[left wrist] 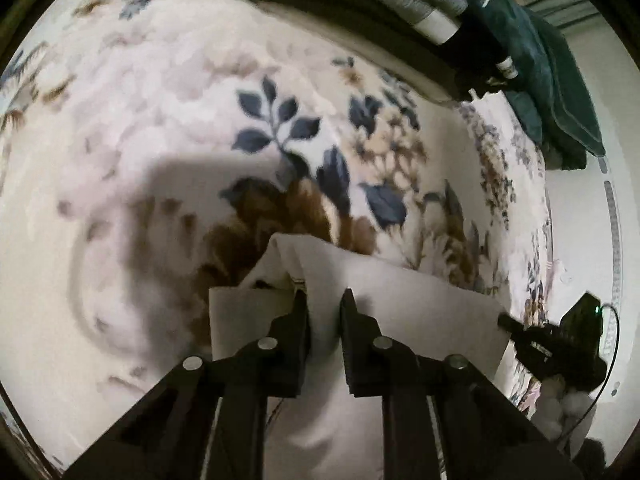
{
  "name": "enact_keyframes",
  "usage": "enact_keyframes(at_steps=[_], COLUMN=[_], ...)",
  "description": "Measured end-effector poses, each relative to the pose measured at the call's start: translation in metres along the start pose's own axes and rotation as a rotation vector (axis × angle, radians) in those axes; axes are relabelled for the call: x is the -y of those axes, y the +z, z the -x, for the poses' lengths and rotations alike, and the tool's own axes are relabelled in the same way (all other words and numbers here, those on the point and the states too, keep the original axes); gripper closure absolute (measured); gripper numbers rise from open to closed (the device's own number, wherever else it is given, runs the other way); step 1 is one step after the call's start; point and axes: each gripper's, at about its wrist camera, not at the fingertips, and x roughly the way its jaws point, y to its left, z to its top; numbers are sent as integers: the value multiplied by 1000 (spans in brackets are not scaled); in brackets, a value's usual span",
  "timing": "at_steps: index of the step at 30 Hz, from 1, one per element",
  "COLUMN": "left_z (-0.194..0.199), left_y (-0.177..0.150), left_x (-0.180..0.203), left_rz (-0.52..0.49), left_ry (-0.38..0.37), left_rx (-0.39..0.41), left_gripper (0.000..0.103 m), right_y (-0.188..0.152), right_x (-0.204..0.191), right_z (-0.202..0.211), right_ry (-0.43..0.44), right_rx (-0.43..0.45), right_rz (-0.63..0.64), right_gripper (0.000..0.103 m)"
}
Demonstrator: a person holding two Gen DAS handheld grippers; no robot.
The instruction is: Fold small clothes
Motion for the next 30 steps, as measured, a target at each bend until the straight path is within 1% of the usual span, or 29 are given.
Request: enact_keyframes(at_steps=[2,3,4,5,6,7,8,9,10,12,14,16,17,18,19,20,21,22,24,26,28,29,30], left_z=[-1,-2,-4,-5,-4,-1,3,9,12,17,18,20,21,23,24,28,33,36,40,35,27,24,25], left_y=[0,-1,-1,-2,-3,-4,-7,-12,-16,-29,-41,-52,-56,-60,-61,-63,-65,-65,-67,-70,-71,-71,-70], left_x=[1,-2,-5,-9,-14,-17,-19,-21,-22,-24,-23,-20,-19,-19,-18,-17,-16,-15,-13,-17,-24,-29,-32], left_rz=[-10,0,18,47,81,103,117,125,130,131,116,98,92,88,88,86,86,86,73,64,90,127,145], left_ry=[3,-6,-17,-41,-80,-88,-87,-100,-114,-111,-103,-63,-55,-49,-44,-41,-40,-39,-28,-4,-4,-28,-39], left_rx=[-2,-11,-23,-39,-55,-60,-58,-53,-51,-64,-74,-57,-48,-38,-32,-17,1,10,21,6,-34,-64,-71], left_gripper=[92,91,87,86,81,73,71,71,71,71,71,74,81,98,98,98,98,98,98,98,96,93,93], right_y=[10,14,16,18,18,16,14,10,6,-8,-22,-35,-41,-46,-50,-53,-54,-55,-54,-52,-48,-46,-44], right_x=[-7,-9,-10,-10,-11,-10,-8,-7,-3,7,17,25,29,31,33,33,32,32,31,34,39,40,39], right_z=[2,-1,-5,-9,-10,-8,-3,2,7,16,19,14,11,8,8,12,15,19,28,31,27,23,22], right_ry=[-47,-52,-53,-57,-71,-77,-79,-85,-89,-69,-56,-60,-73,-77,-87,-97,-101,-103,-118,-142,-162,-155,-144], right_rx=[41,38,15,-14,-45,-59,-65,-67,-68,-81,-117,-163,-175,-180,-170,-134,-114,-92,-44,-31,-61,-95,-117], right_rz=[16,17,19,26,37,43,51,55,56,44,34,39,41,43,44,50,54,51,45,43,40,41,45], right_gripper=[96,96,95,94,91,81,74,61,56,55,55,55,55,58,78,89,96,99,102,102,102,102,102])
